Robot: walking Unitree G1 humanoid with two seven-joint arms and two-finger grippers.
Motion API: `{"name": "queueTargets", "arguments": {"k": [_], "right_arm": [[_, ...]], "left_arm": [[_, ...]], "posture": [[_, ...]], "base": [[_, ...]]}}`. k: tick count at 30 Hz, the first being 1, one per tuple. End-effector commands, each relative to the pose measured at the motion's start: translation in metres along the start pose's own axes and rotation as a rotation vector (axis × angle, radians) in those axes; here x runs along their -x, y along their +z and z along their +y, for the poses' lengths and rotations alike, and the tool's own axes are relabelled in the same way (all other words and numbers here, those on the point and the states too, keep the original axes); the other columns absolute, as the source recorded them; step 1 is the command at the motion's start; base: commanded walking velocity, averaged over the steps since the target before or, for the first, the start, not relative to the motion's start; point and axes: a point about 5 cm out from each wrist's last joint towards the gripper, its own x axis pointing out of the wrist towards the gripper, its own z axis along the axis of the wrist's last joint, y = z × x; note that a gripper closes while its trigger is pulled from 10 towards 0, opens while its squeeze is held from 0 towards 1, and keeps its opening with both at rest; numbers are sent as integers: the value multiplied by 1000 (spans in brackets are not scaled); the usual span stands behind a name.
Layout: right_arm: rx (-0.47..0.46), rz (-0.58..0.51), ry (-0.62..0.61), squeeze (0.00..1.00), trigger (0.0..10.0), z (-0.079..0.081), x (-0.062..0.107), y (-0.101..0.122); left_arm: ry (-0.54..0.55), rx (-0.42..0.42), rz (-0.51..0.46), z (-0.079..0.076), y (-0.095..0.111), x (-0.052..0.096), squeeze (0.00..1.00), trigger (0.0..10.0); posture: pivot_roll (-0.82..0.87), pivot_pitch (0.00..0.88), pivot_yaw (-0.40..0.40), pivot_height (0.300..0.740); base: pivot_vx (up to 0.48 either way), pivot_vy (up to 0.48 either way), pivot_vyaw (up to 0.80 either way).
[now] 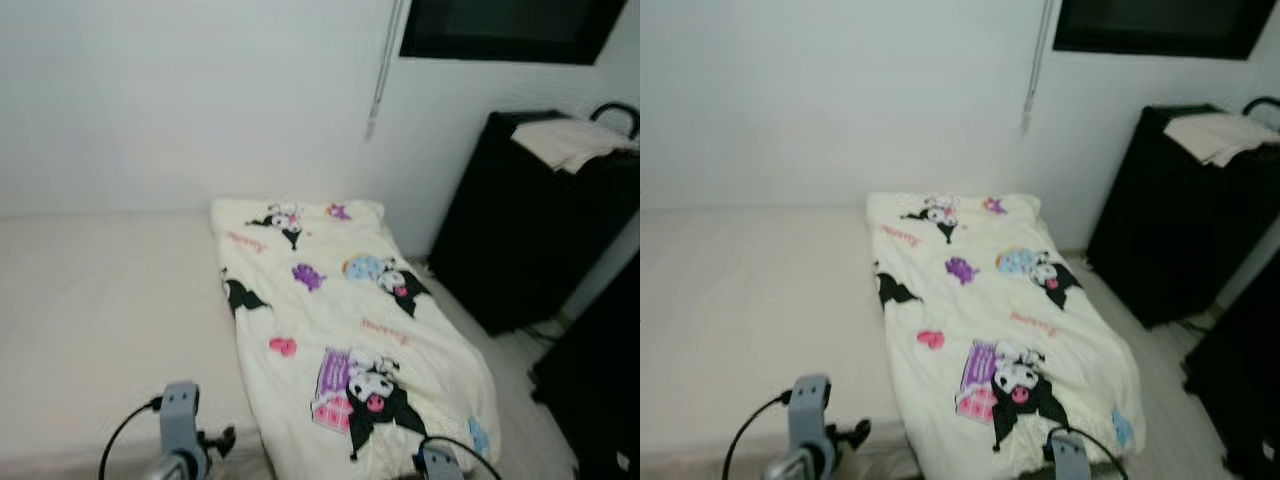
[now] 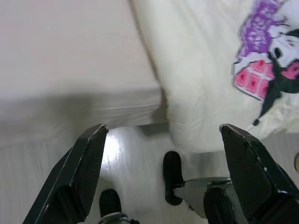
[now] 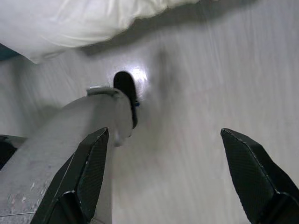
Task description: Clean up the room
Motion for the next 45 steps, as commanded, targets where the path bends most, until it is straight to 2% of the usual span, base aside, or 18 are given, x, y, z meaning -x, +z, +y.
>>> {"name": "queueTargets", "arguments": {"k": [1,9,18,25,30,34,41,45], "right_arm": [[-24,-12,-12,0,10000,-4,0,4],[-27,-18,-9,0,10000,-5,0,6],[-22,-27,-7,0,10000,-5,0,8],[14,-104,28,0,10000,-1,1,26],[-6,-106,34,0,10000,0,1,29],[-44,-95,34,0,10000,1,1,28],[-41,-93,45,0,10000,3,0,29],[-40,-93,47,0,10000,4,0,29]], "left_arm": [[-43,-6,-19,-8,5,-3,0,10000],[-7,-59,38,-6,-13,1,0,10000],[4,-70,37,-7,-14,1,0,10000],[16,-64,5,-12,-6,-2,0,10000],[8,-69,-14,-16,0,-5,0,10000],[3,-53,-46,-20,8,-7,0,10000],[-13,-2,-96,-25,21,-10,0,10000],[-18,7,-103,-26,23,-11,0,10000]], "posture": [[46,0,-46,740],[43,0,-50,740],[43,0,-56,740],[40,0,-57,740],[42,0,-59,740],[40,0,-57,720],[36,0,-56,685],[36,0,-56,680]], "base": [[0,0,-613],[0,0,-613],[0,0,-613],[0,0,-179],[0,0,0],[0,0,0],[0,0,0],[0,0,0]]}}
